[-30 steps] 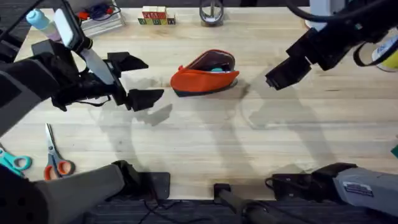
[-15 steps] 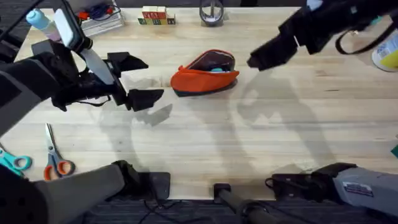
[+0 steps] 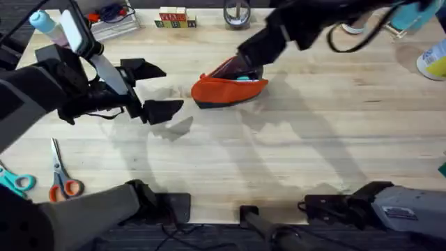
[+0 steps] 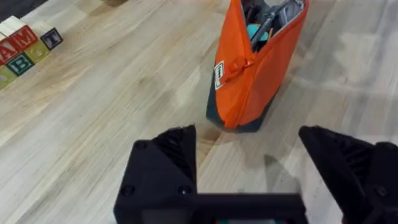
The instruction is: Unzip the bag, pick up the pens from the table one at a time and place them inside, then zip the bag closed.
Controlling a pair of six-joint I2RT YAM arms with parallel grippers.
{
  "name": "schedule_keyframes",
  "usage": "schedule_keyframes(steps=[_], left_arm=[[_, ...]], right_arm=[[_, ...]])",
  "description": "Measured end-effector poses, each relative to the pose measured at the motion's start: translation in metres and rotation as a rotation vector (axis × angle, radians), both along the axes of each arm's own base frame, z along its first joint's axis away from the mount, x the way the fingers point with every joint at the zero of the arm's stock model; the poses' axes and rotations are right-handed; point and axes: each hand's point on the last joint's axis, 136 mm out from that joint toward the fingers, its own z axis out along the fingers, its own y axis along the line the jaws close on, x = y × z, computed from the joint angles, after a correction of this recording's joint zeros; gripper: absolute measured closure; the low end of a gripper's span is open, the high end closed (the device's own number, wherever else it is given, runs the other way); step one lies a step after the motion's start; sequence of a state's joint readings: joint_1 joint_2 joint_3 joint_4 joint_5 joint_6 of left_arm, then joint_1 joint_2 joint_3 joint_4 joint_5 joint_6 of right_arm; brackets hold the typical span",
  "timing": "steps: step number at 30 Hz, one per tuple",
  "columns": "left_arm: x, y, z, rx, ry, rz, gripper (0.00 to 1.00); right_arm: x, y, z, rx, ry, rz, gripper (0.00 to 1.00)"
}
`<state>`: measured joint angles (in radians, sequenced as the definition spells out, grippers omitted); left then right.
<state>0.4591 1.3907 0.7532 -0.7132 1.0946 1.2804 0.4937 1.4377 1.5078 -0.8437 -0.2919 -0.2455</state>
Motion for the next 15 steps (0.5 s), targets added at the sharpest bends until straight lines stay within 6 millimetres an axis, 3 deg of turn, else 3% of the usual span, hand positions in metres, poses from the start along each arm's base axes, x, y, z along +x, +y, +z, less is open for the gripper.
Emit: schedule_keyframes(steps=[8,9,15], left_arm=[[0.0,0.0,0.0,0.0,0.0,0.0,0.007],[0.0,0.0,0.0,0.0,0.0,0.0,0.007],[0.0,0.0,0.0,0.0,0.001,0.0,0.007]], right_arm=[[0.012,0.033,-0.03,-0.026,0.062,0.024,0.004],[0.022,0.046,-0.034,-0.033,0.07,0.032,0.003],[0.037,0.068,-0.036,-0.042,0.081,0.048,0.004]])
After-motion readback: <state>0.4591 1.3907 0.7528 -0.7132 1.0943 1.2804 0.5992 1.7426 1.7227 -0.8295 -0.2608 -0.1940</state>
